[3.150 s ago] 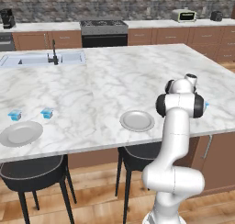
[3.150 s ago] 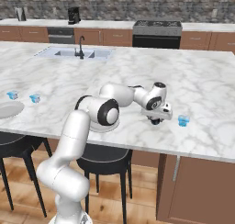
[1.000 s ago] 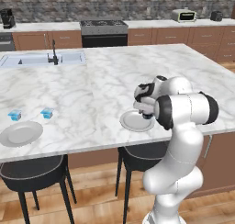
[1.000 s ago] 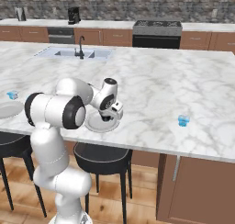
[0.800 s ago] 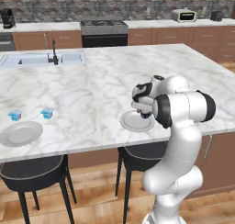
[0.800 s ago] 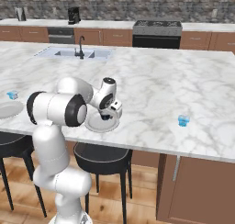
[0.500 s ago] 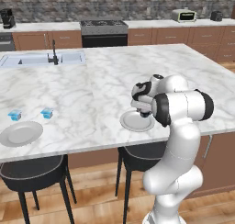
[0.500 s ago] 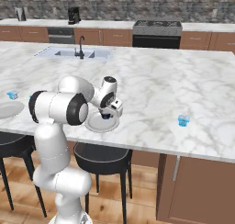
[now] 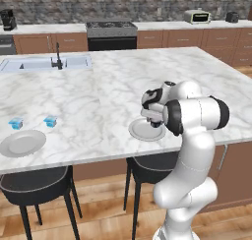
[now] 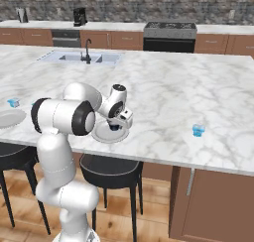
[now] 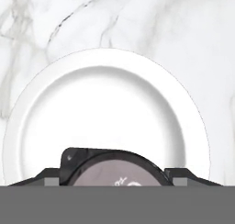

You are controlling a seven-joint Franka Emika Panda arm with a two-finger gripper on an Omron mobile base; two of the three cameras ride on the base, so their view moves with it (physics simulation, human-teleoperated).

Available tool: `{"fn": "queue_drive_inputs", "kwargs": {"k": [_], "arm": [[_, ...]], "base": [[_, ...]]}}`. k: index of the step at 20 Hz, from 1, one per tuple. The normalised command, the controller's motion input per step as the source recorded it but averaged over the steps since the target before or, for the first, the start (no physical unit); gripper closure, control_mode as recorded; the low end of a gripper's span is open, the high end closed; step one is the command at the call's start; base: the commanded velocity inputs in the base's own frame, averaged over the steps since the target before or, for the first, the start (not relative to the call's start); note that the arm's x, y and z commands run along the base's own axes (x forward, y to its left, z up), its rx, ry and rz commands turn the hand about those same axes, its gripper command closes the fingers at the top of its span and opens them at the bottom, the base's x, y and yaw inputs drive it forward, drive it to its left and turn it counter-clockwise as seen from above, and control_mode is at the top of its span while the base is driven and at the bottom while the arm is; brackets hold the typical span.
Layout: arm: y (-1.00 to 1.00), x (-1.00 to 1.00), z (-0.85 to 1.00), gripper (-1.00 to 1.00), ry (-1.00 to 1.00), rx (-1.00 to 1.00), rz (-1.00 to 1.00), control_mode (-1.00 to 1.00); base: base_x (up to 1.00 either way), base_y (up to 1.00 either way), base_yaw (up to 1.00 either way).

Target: Place two yogurt containers on each plate.

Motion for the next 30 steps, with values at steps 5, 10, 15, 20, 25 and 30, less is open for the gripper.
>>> {"fn": "queue_drive_inputs", "kwargs": {"k": [5, 10, 15, 20, 25, 30], "arm": [[0.03, -0.01, -0.25, 1.00, -0.02, 0.00, -0.05, -1.00], [0.11, 0.04, -0.21, 1.00, 0.00, 0.00, -0.04, -1.00], [0.09, 0.17, -0.14, 1.00, 0.00, 0.00, -0.01, -1.00], [0.01, 0.11, -0.04, -1.00, 0.00, 0.00, 0.00, -1.00], [0.00, 0.11, 0.00, -1.00, -0.01, 0.00, 0.00, -1.00], [-0.03, 0.09, 0.00, -1.00, 0.00, 0.00, 0.00, -1.00]], "base": [[0.00, 0.00, 0.00], [0.00, 0.00, 0.00], [0.00, 0.00, 0.00], [0.00, 0.00, 0.00], [0.00, 0.00, 0.00], [0.00, 0.00, 0.00]]}}
